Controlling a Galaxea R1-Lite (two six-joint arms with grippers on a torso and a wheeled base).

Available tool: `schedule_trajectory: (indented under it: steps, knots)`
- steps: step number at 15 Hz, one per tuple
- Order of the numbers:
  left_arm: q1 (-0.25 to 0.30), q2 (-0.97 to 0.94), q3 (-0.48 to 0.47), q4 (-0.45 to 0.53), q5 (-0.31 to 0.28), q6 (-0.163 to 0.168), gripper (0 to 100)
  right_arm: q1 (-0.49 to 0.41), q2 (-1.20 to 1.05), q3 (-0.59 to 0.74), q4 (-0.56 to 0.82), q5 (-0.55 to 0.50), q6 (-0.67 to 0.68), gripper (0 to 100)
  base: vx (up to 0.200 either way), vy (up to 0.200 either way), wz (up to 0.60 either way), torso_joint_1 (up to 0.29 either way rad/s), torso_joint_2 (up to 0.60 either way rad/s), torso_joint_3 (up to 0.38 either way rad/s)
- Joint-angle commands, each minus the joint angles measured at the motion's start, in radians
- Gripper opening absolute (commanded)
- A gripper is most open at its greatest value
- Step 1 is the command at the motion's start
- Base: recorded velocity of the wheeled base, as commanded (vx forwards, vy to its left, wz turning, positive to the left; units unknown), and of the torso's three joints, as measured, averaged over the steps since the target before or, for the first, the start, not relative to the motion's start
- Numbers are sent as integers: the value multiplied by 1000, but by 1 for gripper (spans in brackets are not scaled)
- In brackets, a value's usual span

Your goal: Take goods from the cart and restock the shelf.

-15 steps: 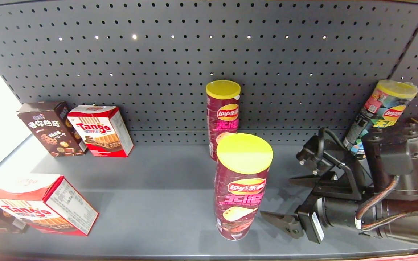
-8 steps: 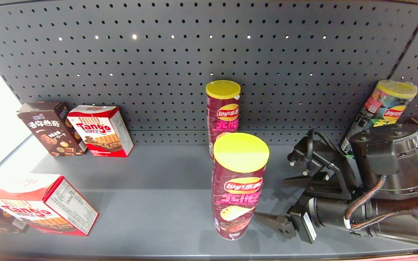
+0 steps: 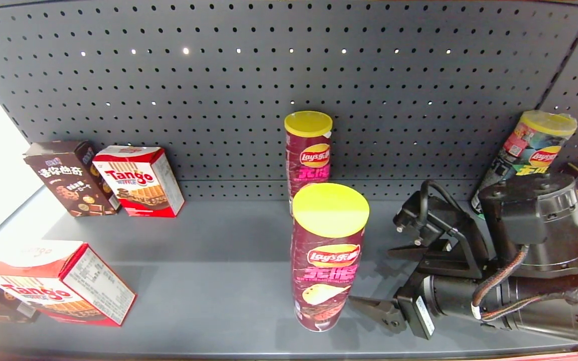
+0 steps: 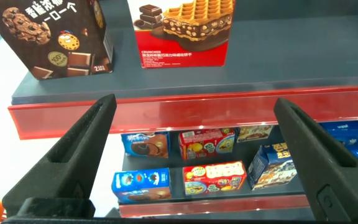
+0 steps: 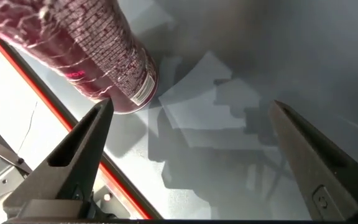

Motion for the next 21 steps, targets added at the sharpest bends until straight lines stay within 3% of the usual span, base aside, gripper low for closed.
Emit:
schedule_trajectory:
  steps: [1, 19, 21]
  knots:
    - [0, 1, 0, 0, 0, 0, 100, 3, 11, -7, -8, 0, 0, 100, 0, 0, 0, 0, 0, 0]
    - [0, 1, 1, 0, 0, 0, 100, 6, 24, -20, -9, -1, 0, 100, 0, 0, 0, 0, 0, 0]
    - [0, 1, 0, 0, 0, 0, 100, -29, -63, -13, -11, -4, 3, 100, 0, 0, 0, 0, 0, 0]
